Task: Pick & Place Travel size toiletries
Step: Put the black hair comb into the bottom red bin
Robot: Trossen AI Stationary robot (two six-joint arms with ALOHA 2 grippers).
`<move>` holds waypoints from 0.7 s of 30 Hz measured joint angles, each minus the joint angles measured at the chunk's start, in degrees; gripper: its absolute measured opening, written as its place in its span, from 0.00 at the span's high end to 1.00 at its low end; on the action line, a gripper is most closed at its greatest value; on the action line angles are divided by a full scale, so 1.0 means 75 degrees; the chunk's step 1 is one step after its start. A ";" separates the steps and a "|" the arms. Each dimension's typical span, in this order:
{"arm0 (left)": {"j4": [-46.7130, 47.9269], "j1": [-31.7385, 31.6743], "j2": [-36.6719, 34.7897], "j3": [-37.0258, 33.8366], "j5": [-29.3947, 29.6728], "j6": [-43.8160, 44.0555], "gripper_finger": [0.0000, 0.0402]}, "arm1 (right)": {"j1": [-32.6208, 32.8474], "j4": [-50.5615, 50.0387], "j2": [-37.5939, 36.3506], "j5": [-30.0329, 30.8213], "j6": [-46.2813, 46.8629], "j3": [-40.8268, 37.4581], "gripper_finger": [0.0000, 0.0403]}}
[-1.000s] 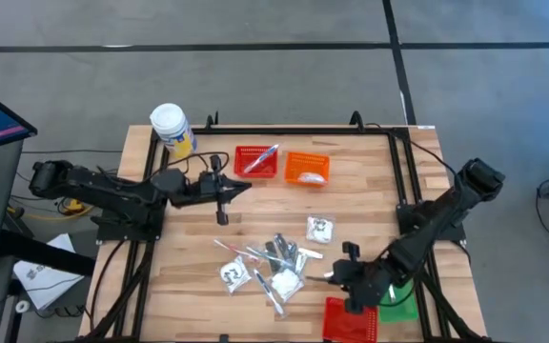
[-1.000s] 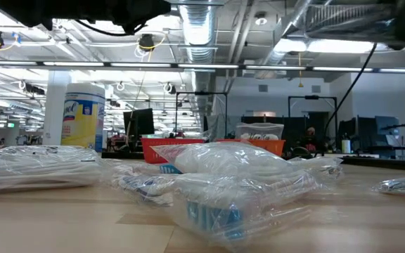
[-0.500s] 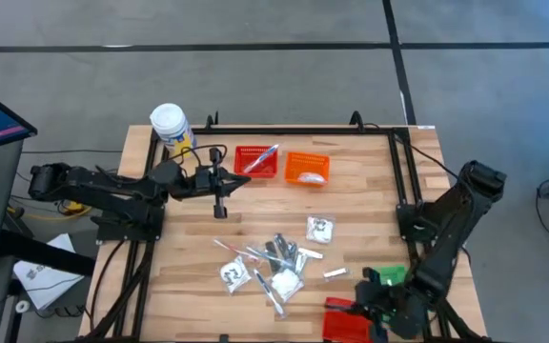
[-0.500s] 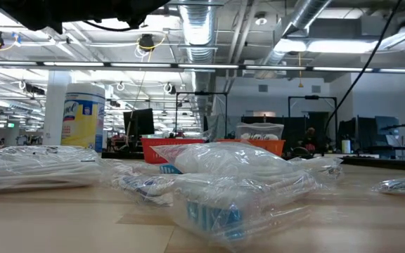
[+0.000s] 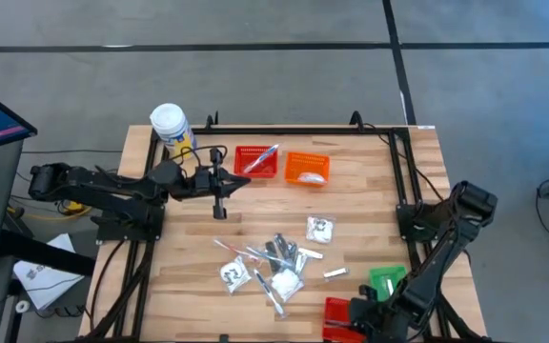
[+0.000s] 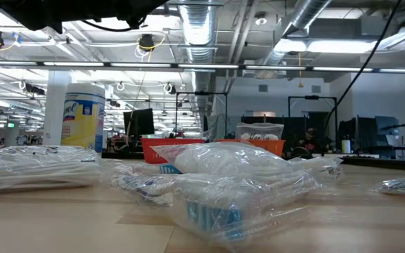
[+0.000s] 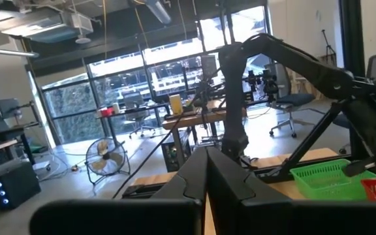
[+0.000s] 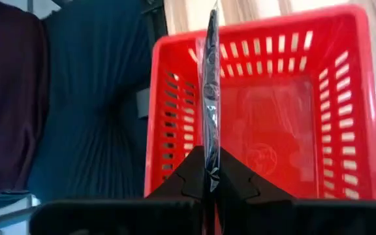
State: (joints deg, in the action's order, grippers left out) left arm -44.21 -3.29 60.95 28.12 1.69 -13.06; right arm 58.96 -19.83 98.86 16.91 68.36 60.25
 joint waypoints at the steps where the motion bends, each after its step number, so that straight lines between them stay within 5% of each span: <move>1: 0.0000 -0.0003 -0.0003 0.0000 0.0000 0.0000 1.00 | 0.0013 0.0008 -0.0019 0.0000 0.0103 0.0008 0.98; 21: 0.0003 -0.0003 -0.0005 0.0003 0.0035 -0.0020 1.00 | -0.0029 -0.0872 -0.0046 -0.0253 0.1291 0.0008 0.85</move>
State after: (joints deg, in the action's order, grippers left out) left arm -44.18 -3.31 60.91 28.14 1.96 -13.21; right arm 58.74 -26.38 98.52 15.01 78.05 60.31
